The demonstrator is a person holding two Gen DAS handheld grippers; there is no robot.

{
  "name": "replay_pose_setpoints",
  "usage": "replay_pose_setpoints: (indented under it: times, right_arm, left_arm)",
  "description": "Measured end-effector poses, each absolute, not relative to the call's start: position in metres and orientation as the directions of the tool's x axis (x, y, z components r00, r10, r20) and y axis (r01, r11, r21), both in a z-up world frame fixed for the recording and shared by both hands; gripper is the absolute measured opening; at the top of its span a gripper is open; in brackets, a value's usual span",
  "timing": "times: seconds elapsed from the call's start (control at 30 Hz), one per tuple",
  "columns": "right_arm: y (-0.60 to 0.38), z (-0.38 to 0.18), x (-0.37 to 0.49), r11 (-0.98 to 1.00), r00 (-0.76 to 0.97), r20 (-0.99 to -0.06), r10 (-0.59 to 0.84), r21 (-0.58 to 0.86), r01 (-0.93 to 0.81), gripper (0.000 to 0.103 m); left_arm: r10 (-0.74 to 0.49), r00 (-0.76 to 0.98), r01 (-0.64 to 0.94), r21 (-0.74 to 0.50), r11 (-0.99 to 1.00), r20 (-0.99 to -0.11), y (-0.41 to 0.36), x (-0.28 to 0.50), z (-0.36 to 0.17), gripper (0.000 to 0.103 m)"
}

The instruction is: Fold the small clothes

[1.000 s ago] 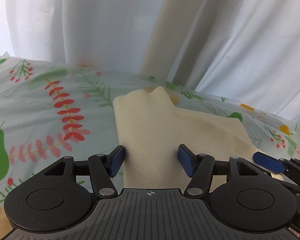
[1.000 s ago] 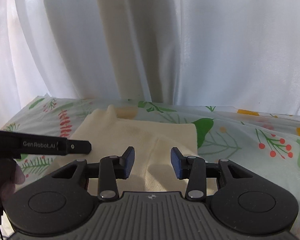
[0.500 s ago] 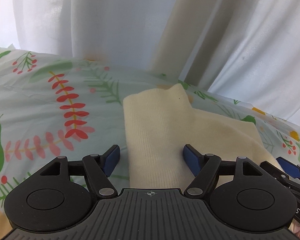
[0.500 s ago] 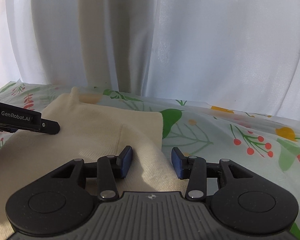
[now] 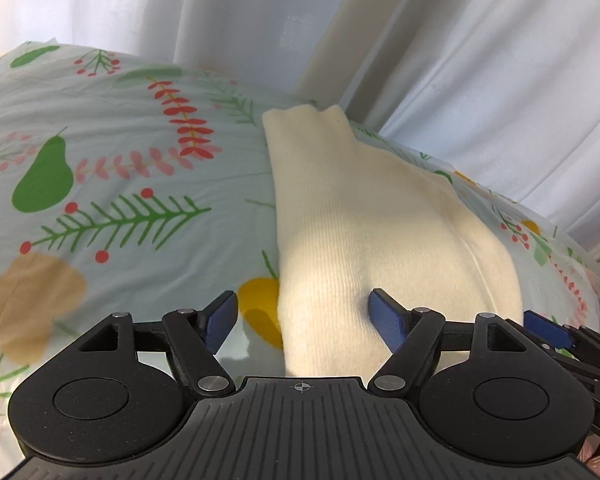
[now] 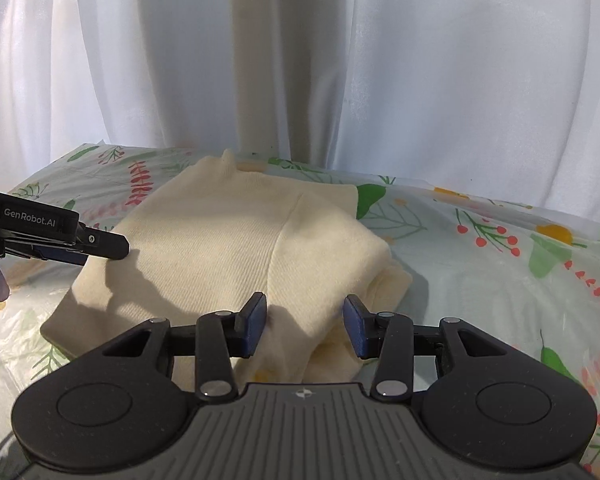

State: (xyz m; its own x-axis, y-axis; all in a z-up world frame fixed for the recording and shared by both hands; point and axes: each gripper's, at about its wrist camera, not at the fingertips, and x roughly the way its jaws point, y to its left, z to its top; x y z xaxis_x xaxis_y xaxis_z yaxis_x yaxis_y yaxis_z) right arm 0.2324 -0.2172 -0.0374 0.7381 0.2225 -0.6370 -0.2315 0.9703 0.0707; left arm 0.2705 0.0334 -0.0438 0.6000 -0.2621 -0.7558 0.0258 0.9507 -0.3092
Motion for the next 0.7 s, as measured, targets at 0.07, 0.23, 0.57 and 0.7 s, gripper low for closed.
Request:
replay_pose_setpoints:
  times: [0.07, 0.23, 0.57, 0.7]
  right_arm:
    - [-0.219, -0.038, 0.231, 0.975, 0.736, -0.644, 0.207, 0.079, -0.205, 0.042]
    - [-0.222, -0.028, 0.225, 0.977, 0.720, -0.660, 0.212, 0.128, -0.171, 0.042]
    - [-0.235, -0.043, 0.208, 0.908, 0.600, -0.705, 0.378, 0.407, -0.095, 0.041]
    - [-0.234, -0.044, 0.213, 0.900, 0.601, -0.702, 0.381, 0.432, -0.065, 0.023]
  left_arm:
    - [-0.257, 0.598, 0.012, -0.313, 0.950, -0.759, 0.035, 0.267, -0.044, 0.078]
    - [-0.231, 0.608, 0.032, -0.267, 0.963, -0.760, 0.033, 0.248, -0.036, 0.078]
    - [-0.229, 0.583, 0.060, -0.240, 0.969, -0.779, 0.025, 0.220, -0.041, 0.078]
    - [-0.211, 0.587, 0.037, -0.235, 0.971, -0.781, 0.023, 0.223, -0.042, 0.078]
